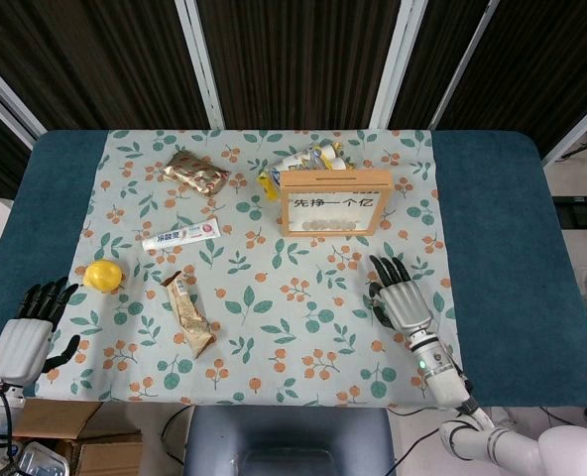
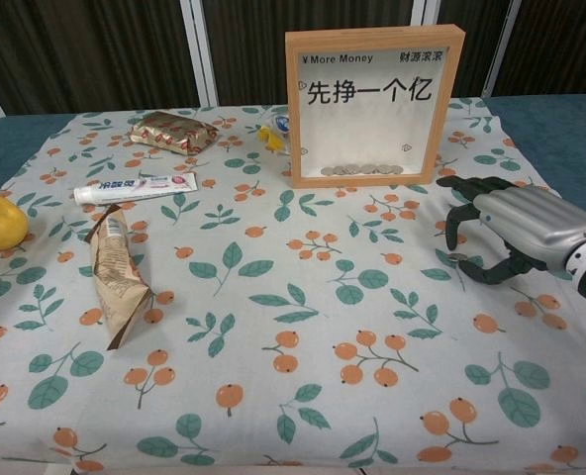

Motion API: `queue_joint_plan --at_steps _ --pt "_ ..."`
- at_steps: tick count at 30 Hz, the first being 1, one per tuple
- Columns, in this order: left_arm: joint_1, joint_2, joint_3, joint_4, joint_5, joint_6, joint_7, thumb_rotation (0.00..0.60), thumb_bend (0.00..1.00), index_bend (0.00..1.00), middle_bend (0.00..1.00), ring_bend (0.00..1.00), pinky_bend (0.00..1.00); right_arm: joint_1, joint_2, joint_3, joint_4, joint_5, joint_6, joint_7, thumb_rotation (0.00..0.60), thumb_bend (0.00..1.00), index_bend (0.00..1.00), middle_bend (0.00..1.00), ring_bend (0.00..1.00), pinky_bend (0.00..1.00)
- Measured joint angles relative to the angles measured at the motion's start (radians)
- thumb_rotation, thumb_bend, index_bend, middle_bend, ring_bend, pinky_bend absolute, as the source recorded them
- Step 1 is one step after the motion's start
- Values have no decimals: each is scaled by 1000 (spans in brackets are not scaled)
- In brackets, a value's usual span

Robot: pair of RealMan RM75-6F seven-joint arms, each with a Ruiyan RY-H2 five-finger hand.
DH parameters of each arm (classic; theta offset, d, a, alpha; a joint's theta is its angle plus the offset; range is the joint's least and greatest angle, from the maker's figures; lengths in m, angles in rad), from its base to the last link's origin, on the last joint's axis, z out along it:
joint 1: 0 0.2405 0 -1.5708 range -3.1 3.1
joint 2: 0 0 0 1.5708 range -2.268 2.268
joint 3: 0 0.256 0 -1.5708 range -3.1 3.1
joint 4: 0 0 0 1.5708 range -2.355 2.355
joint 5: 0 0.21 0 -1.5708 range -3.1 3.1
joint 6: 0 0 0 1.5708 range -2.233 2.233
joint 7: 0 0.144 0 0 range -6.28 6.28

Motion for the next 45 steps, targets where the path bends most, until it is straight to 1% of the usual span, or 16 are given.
queue_joint_plan --at_steps 5,16,24,38,45 --pt "0 0 0 0 -1 0 1 600 375 0 0 0 0 2 -6 -1 15 -6 5 10 600 523 561 68 0 0" --pt "-4 1 -2 -3 -7 -8 7 600 376 0 0 0 0 7 -14 -1 33 -18 16 33 600 533 596 91 0 0" --pt "-3 2 0 -3 -13 -15 9 600 377 0 0 0 0 12 -24 4 45 -10 4 37 600 542 605 96 0 0" --pt "-2 4 0 -2 -17 -17 8 600 376 0 0 0 0 15 -28 13 40 5 -5 28 600 588 653 112 0 0" --pt "-2 1 1 4 -19 -19 3 600 377 0 0 0 0 15 -30 19 39 8 3 29 600 610 701 118 0 0"
